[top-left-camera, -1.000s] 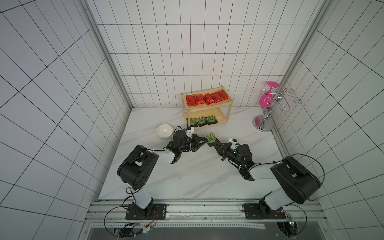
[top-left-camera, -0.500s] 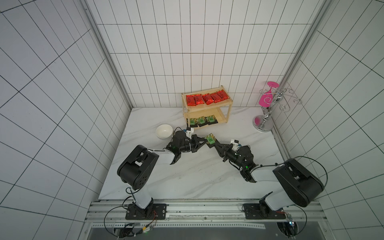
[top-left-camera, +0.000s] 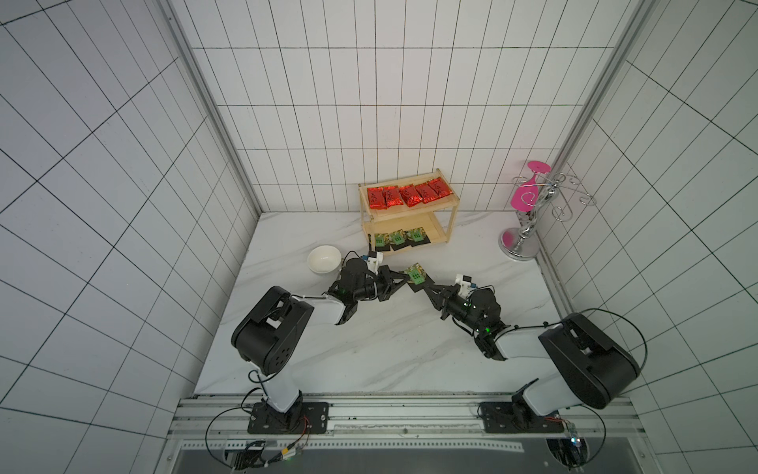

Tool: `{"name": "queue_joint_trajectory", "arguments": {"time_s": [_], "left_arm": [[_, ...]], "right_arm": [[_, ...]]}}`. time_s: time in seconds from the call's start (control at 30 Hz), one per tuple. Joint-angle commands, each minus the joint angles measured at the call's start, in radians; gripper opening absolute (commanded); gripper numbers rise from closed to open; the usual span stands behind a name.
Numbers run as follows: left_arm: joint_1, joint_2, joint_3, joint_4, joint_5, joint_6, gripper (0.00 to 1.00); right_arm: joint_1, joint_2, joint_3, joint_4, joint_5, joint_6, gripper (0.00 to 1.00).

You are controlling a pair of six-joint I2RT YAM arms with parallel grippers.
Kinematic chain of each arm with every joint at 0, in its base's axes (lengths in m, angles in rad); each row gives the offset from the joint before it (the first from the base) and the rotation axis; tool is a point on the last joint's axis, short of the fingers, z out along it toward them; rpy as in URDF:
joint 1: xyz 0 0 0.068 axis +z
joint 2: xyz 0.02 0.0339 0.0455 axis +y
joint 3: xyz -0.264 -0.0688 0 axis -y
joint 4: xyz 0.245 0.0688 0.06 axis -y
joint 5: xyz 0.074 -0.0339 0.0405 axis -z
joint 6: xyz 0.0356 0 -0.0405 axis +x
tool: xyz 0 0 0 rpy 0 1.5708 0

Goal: Place the tea bags on the shelf by color
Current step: Pick up the tea bag from the center of the board.

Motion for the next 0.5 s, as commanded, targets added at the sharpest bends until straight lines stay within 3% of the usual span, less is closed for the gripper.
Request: {"name": "queue_joint_trajectory", "arguments": {"time_s": [0.0,0.3,0.47], "left_arm": [[-0.004,-0.023,-0.01,0.013,-0.003,0.012,0.02],[-0.004,-0.035,-0.014,0.014,0.002,0.009,0.0],[-0.004,-0.042,-0.02,0.016,0.002,0.003,0.0]], "right_arm": [[-0.015,-0.025,-0.008,-0.04,-0.001,-0.044,0.0],[-0.024,-0.037,0.002,-0.051,-0.002,-0.073,0.0],[-0.032,-0.04,0.01,-0.06,-0.005,-0.078,0.25]]}}
